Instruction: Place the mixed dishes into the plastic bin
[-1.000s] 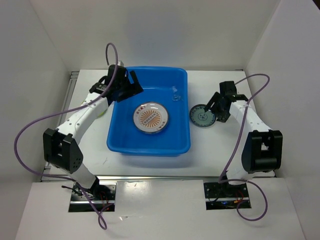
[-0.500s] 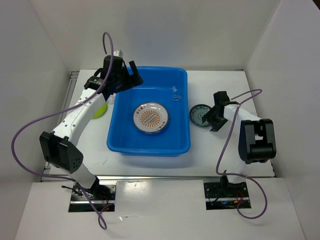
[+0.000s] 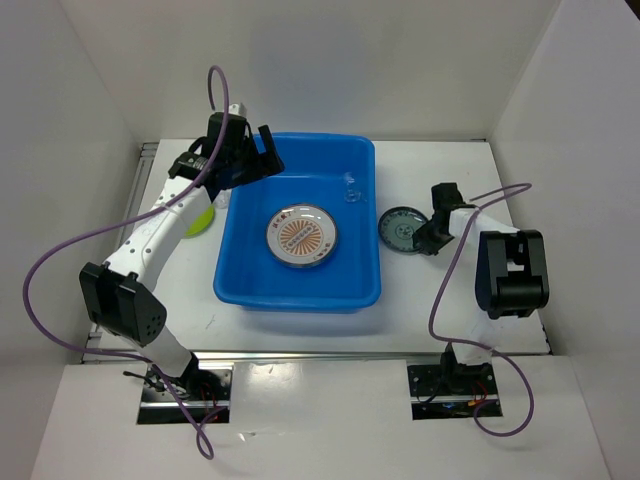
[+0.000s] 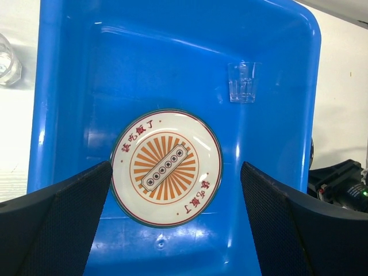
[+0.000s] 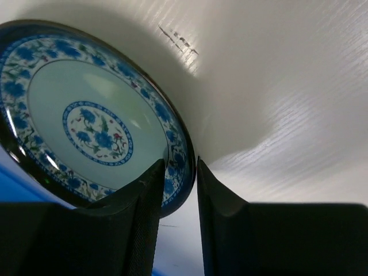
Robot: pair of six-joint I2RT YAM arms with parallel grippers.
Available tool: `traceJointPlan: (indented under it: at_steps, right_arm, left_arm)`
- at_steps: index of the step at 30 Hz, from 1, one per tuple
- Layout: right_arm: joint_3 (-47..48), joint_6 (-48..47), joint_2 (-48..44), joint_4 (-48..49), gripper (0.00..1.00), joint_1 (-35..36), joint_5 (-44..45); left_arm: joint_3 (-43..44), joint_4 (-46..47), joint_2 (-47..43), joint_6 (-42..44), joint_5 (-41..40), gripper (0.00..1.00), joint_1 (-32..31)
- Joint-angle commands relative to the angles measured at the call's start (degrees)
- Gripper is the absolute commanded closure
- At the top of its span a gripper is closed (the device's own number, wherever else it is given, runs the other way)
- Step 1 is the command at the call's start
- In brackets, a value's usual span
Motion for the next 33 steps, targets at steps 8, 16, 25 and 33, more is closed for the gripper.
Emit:
traceJointPlan:
  at_steps: [8,16,25,33]
  right_arm:
    - [-1.2,1.4,0.0,6.1,1.0,-0.9,3.8]
    - [4.0,-6.0,-17.8,4.6,1.0,-0.9,10.7]
    - [20.5,-18.3,-17.2,2.0,1.0,12.5,7.3]
    - [27.9,-26.0,-3.3,-4.4,1.0,29.0,-1.3]
  left_arm:
    - [0.9,1.1,0.7,2.0,-1.0,0.01,0.1]
    - [-1.9,2.9,1.2,2.6,-0.4,0.01,0.1]
    - [-6.2,4.7,4.6,4.1,-1.8,0.01,0.1]
    - [-9.9,4.7,0.8,5.1,-4.6,0.01,3.2]
